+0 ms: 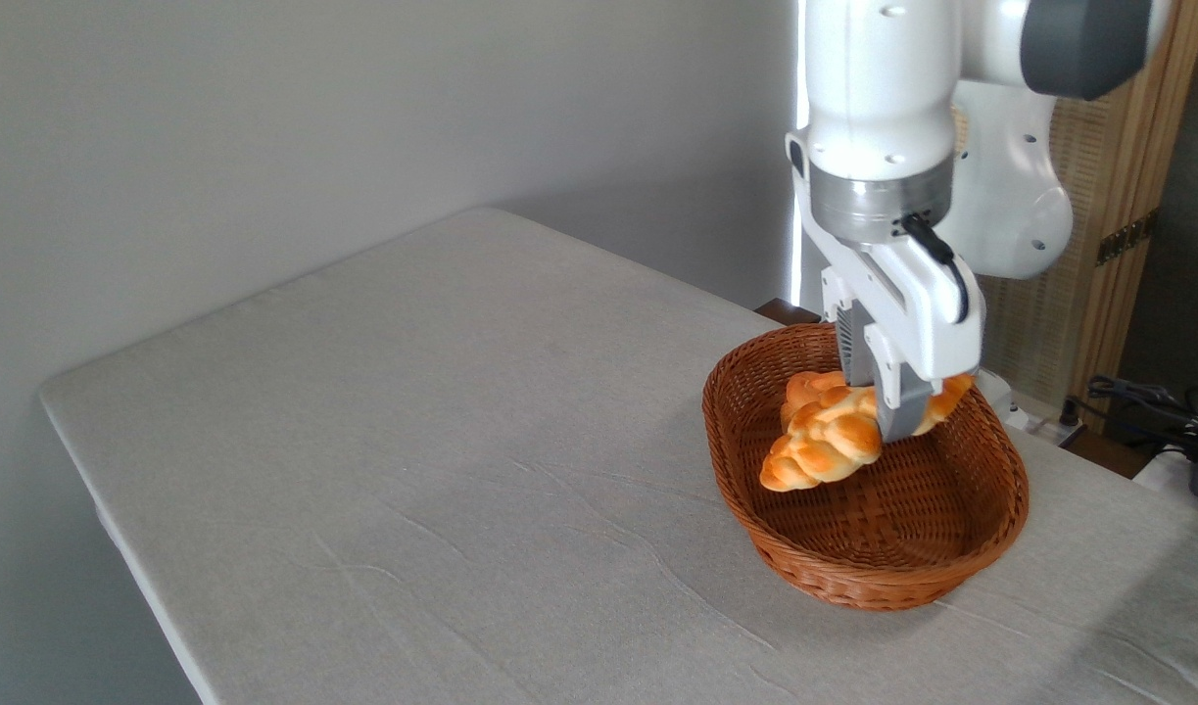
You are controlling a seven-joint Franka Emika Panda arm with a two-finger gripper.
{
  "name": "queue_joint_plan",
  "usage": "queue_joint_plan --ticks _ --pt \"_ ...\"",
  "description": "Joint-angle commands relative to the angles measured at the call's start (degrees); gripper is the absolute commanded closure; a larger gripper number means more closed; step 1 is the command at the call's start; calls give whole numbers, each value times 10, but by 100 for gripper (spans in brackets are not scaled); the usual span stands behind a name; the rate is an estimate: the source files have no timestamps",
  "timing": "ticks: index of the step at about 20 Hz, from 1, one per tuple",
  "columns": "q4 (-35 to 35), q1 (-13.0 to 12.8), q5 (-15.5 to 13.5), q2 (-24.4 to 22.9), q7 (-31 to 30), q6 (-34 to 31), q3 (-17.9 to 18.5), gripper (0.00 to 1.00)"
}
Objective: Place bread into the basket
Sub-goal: 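Lower the roll into the basket beside the round bun and open the gripper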
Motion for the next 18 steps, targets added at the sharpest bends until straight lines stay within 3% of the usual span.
queue_joint_plan --ticks 1,6,11,18 --pt "-2 -15 9 -2 25 8 32 44" --pt "-2 -20 3 -2 2 5 32 45" --pt "-4 -22 3 -1 3 4 33 29" --pt "-4 -23 3 2 4 5 33 17"
